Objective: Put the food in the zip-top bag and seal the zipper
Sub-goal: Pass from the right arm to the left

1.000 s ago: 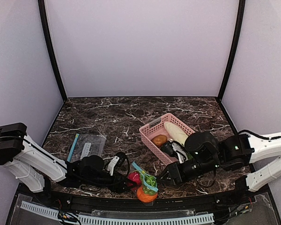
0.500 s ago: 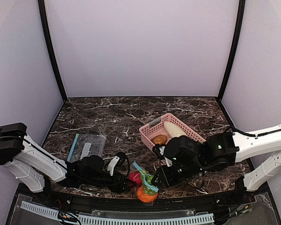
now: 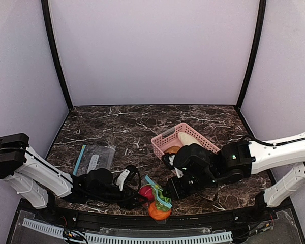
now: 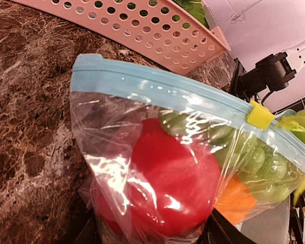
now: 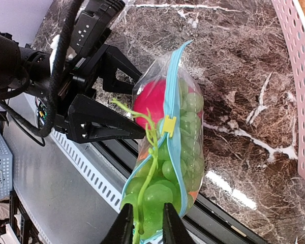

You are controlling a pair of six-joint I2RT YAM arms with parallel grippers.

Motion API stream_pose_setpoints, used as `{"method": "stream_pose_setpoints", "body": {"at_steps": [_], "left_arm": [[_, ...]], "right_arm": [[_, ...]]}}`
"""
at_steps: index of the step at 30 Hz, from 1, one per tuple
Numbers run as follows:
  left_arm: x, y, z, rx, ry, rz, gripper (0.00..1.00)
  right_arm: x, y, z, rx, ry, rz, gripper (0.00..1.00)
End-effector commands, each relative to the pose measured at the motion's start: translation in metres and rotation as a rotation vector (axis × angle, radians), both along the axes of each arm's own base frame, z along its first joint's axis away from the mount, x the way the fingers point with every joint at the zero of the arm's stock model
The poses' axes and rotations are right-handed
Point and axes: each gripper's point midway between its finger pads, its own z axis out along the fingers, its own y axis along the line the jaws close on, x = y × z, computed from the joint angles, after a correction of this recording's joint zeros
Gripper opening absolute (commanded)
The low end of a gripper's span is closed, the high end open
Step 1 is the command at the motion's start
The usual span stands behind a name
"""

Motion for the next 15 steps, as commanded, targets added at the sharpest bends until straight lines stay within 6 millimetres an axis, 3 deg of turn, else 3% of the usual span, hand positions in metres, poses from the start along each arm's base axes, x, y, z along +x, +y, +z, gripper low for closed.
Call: {"method": "stream_pose_setpoints", "body": {"at_steps": [1, 6, 15], "left_arm": [[-0.003, 0.003, -0.001, -0.005, -0.007, -0.011, 0.64], [-0.003, 0.004, -0.003, -0.002, -0.001, -0.008, 0.64], [-0.003, 0.005, -0.002, -0.016, 0.006, -0.001, 0.63]], "right_arm": [[-0.004, 0.009, 0.0, 0.024, 0.021, 0.032, 0.14], [-0.018, 0.009, -0.013, 0.025, 0.084, 0.057, 0.04], [-0.032, 0.008, -0.05, -0.063, 0.149, 0.058, 0.01]]}}
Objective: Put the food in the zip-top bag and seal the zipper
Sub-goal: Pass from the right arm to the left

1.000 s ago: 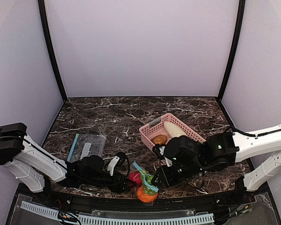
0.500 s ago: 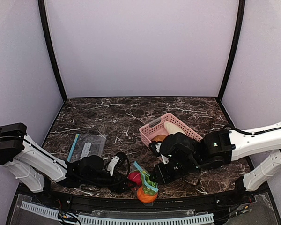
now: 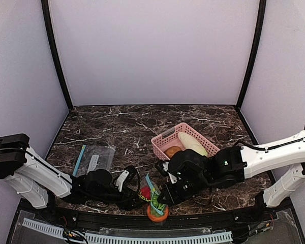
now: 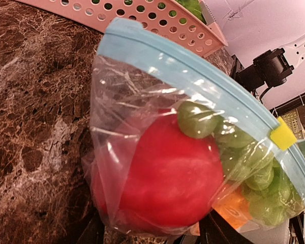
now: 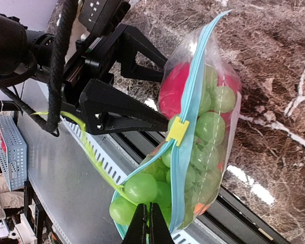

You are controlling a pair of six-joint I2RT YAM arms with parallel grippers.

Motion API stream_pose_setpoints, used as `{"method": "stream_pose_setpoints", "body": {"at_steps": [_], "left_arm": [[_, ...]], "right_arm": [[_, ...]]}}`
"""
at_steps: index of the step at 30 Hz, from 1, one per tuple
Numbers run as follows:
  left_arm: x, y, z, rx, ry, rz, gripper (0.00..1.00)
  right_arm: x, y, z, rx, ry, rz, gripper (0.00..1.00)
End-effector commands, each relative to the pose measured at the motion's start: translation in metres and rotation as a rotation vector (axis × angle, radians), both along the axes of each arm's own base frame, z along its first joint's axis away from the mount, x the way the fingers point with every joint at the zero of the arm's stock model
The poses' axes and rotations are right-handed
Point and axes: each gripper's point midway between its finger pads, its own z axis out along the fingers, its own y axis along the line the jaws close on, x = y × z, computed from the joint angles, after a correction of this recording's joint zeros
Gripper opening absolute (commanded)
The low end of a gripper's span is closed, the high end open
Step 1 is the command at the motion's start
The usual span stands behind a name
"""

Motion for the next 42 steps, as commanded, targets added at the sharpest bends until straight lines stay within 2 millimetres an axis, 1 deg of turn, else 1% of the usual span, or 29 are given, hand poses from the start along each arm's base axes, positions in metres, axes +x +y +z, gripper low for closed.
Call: {"method": "stream_pose_setpoints", "body": {"at_steps": [1, 7, 10, 11, 12, 13, 14, 15, 16, 18, 19, 20, 21, 22, 23, 24, 25, 27, 28, 30, 31, 32, 35, 38, 42], "left_arm": [[-0.002, 0.003, -0.001, -0.011, 0.009, 0.0, 0.63], [-0.003, 0.002, 0.003, -0.023, 0.013, -0.002, 0.63], [-0.003, 0.0, 0.011, -0.044, 0.026, 0.007, 0.68], [-0.001, 0.0, 0.014, -0.048, 0.029, 0.019, 0.74], [0.0, 0.001, 0.018, -0.041, 0.046, 0.038, 0.76], [0.004, 0.003, 0.019, -0.029, 0.048, 0.064, 0.82], [0.005, 0.007, 0.021, -0.001, 0.072, 0.088, 0.85], [0.01, 0.011, 0.023, 0.018, 0.072, 0.128, 0.88], [0.014, 0.021, 0.022, 0.066, 0.099, 0.187, 0.9], [0.017, 0.034, 0.026, 0.091, 0.129, 0.252, 0.92], [0.016, 0.038, 0.028, 0.081, 0.157, 0.276, 0.92], [0.015, 0.042, 0.034, 0.059, 0.166, 0.282, 0.92], [0.013, 0.043, 0.037, 0.038, 0.19, 0.292, 0.92], [0.01, 0.043, 0.045, 0.006, 0.204, 0.279, 0.92], [0.009, 0.041, 0.051, -0.026, 0.219, 0.28, 0.92], [0.0, 0.037, 0.053, -0.038, 0.252, 0.235, 0.92], [-0.004, 0.033, 0.057, -0.055, 0.275, 0.217, 0.91], [-0.016, 0.022, 0.064, -0.076, 0.315, 0.156, 0.91], [-0.02, 0.015, 0.07, -0.091, 0.327, 0.129, 0.91], [-0.025, 0.005, 0.076, -0.106, 0.352, 0.096, 0.91], [-0.027, 0.002, 0.072, -0.096, 0.364, 0.09, 0.91], [-0.029, -0.002, 0.075, -0.1, 0.372, 0.079, 0.91], [-0.03, -0.01, 0.074, -0.121, 0.398, 0.073, 0.91], [-0.029, -0.015, 0.076, -0.147, 0.413, 0.072, 0.9], [-0.032, -0.022, 0.07, -0.125, 0.427, 0.056, 0.89]], "right_arm": [[-0.012, -0.011, -0.039, -0.116, 0.048, 0.012, 0.0], [-0.008, -0.012, -0.05, -0.17, 0.047, -0.014, 0.0], [-0.005, -0.016, -0.055, -0.21, 0.04, -0.035, 0.0], [-0.004, -0.017, -0.055, -0.221, 0.036, -0.046, 0.0], [-0.002, -0.019, -0.055, -0.226, 0.032, -0.057, 0.0], [-0.002, -0.019, -0.054, -0.225, 0.029, -0.064, 0.0], [-0.001, -0.02, -0.052, -0.219, 0.031, -0.069, 0.0], [-0.001, -0.02, -0.051, -0.216, 0.033, -0.071, 0.0], [0.002, -0.02, -0.049, -0.213, 0.018, -0.086, 0.0], [0.004, -0.02, -0.048, -0.212, 0.012, -0.099, 0.0], [0.004, -0.019, -0.049, -0.211, 0.013, -0.103, 0.0], [0.004, -0.02, -0.05, -0.214, 0.015, -0.106, 0.0], [0.005, -0.019, -0.05, -0.214, 0.015, -0.11, 0.0], [0.005, -0.019, -0.05, -0.213, 0.015, -0.112, 0.0], [0.005, -0.019, -0.05, -0.211, 0.013, -0.116, 0.0], [0.006, -0.019, -0.05, -0.21, 0.011, -0.12, 0.0], [0.007, -0.019, -0.049, -0.207, 0.01, -0.12, 0.0], [0.007, -0.017, -0.048, -0.202, 0.006, -0.118, 0.0], [0.007, -0.016, -0.048, -0.201, 0.005, -0.116, 0.0], [0.007, -0.015, -0.048, -0.201, 0.007, -0.116, 0.0], [0.007, -0.015, -0.049, -0.2, 0.008, -0.116, 0.0], [0.007, -0.015, -0.048, -0.197, 0.009, -0.117, 0.0], [0.006, -0.014, -0.048, -0.19, 0.012, -0.119, 0.0], [0.006, -0.014, -0.048, -0.187, 0.01, -0.118, 0.0], [0.007, -0.013, -0.048, -0.184, 0.008, -0.115, 0.0]]}}
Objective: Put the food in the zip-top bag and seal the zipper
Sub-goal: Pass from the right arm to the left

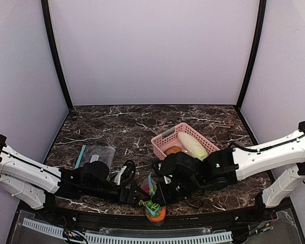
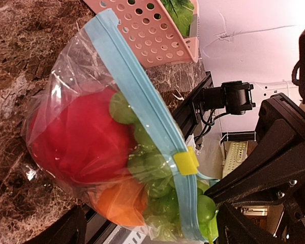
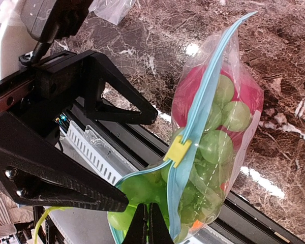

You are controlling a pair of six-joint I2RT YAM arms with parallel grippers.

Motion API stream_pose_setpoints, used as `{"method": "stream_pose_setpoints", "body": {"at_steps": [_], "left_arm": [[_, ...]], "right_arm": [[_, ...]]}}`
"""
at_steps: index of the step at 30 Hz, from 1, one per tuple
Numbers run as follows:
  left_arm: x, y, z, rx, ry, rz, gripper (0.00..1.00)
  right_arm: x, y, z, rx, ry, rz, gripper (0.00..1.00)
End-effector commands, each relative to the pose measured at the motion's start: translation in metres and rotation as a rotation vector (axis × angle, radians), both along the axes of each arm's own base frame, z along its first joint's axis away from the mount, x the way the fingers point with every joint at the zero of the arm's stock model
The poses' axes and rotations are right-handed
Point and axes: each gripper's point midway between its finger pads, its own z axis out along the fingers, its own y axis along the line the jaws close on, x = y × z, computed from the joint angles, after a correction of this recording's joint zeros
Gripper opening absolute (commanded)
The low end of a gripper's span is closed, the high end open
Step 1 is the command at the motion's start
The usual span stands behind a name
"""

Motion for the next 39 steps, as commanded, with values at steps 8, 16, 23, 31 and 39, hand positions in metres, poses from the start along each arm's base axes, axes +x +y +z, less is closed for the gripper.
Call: {"method": "stream_pose_setpoints", "body": {"at_steps": [8, 16, 23, 31, 39], "left_arm": [[-0.019, -0.021, 0.001, -0.023, 0.073, -0.075, 0.6], [-0.025, -0.018, -0.01, 0.047, 0.096, -0.094, 0.32], [-0.027, -0.014, -0.016, 0.116, 0.094, -0.106, 0.18], [-0.027, -0.013, -0.017, 0.127, 0.092, -0.107, 0.14], [-0.026, -0.014, -0.014, 0.126, 0.087, -0.108, 0.12]], "right_arm": [[0.003, -0.029, -0.039, -0.175, -0.021, -0.028, 0.0], [0.003, -0.026, -0.026, -0.142, -0.03, -0.023, 0.01], [0.002, -0.028, 0.011, -0.085, -0.058, -0.032, 0.2], [0.005, -0.059, 0.002, -0.125, -0.043, -0.12, 0.3], [0.003, -0.051, -0.002, -0.129, -0.039, -0.104, 0.29]]}}
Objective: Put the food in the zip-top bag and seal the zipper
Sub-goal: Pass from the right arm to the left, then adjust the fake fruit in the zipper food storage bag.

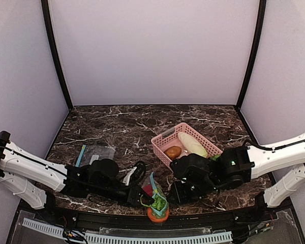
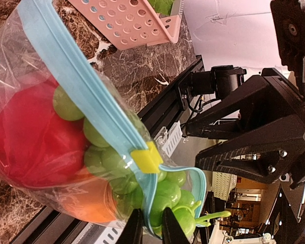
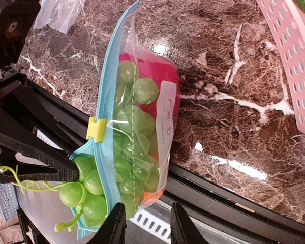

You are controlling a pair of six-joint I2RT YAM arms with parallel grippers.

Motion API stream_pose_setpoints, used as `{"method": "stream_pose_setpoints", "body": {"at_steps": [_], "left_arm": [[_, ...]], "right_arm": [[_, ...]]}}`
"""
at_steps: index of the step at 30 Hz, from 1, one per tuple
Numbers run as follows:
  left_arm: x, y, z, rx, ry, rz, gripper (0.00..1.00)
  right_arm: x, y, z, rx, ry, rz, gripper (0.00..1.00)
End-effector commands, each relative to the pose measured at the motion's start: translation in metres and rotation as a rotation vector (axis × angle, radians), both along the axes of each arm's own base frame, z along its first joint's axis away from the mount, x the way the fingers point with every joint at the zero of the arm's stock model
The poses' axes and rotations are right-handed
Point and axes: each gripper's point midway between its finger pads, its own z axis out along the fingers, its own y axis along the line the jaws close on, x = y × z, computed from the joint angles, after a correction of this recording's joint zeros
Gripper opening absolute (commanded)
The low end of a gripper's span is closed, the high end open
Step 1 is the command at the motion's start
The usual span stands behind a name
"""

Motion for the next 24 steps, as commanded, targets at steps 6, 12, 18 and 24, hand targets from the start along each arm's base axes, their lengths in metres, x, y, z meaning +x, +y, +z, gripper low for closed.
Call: {"method": "stream_pose_setpoints", "body": {"at_steps": [6, 12, 18, 24], "left_arm": [[-0.007, 0.014, -0.025, 0.122, 0.016, -0.02, 0.12], [-0.007, 0.014, -0.022, 0.127, 0.008, -0.025, 0.12], [-0.006, 0.013, -0.017, 0.117, 0.003, -0.021, 0.1], [-0.006, 0.012, -0.012, 0.106, -0.002, -0.02, 0.07]], "right_arm": [[-0.001, 0.012, 0.01, 0.036, -0.013, 0.01, 0.3], [-0.002, 0.015, 0.023, 0.076, -0.016, 0.017, 0.3], [-0.011, 0.026, 0.031, 0.113, -0.02, 0.073, 0.38], [-0.023, 0.026, 0.014, 0.07, 0.022, 0.107, 0.41]]}}
